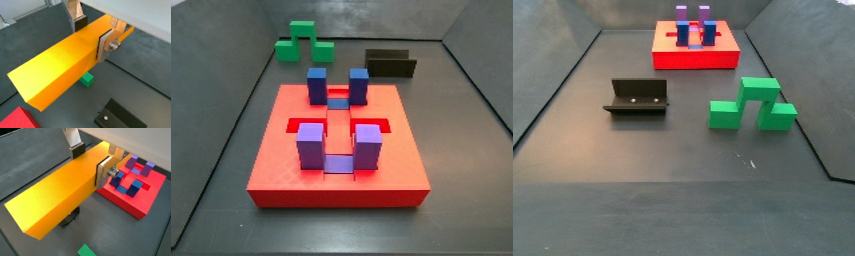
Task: Pick up the yellow object. Move up. Move to above the board. Insert the yellow object.
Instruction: Move to above the board.
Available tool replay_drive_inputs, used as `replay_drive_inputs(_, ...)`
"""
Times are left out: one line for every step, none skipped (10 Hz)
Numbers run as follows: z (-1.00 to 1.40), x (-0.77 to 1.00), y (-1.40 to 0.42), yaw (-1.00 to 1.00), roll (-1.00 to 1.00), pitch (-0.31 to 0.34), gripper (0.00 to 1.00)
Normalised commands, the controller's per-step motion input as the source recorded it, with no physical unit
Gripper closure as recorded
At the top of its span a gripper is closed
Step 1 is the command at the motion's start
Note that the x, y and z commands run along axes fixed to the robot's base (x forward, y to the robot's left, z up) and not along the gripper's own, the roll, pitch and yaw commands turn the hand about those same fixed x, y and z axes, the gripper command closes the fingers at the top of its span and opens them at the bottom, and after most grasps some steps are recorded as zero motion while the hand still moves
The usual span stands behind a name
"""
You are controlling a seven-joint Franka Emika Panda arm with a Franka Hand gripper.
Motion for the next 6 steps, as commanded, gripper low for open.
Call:
replay_drive_inputs(0.23,-0.15,-1.40,0.11,0.14,0.159,1.00)
replay_drive_inputs(0.22,-0.15,-1.40,0.10,0.16,0.140,1.00)
replay_drive_inputs(0.22,-0.16,-1.40,0.07,0.15,0.086,1.00)
replay_drive_inputs(0.22,-0.16,-1.40,0.05,0.09,0.063,1.00)
replay_drive_inputs(0.23,-0.15,-1.40,0.03,0.04,0.044,1.00)
replay_drive_inputs(0.25,-0.14,-1.40,0.01,0.02,0.047,1.00)
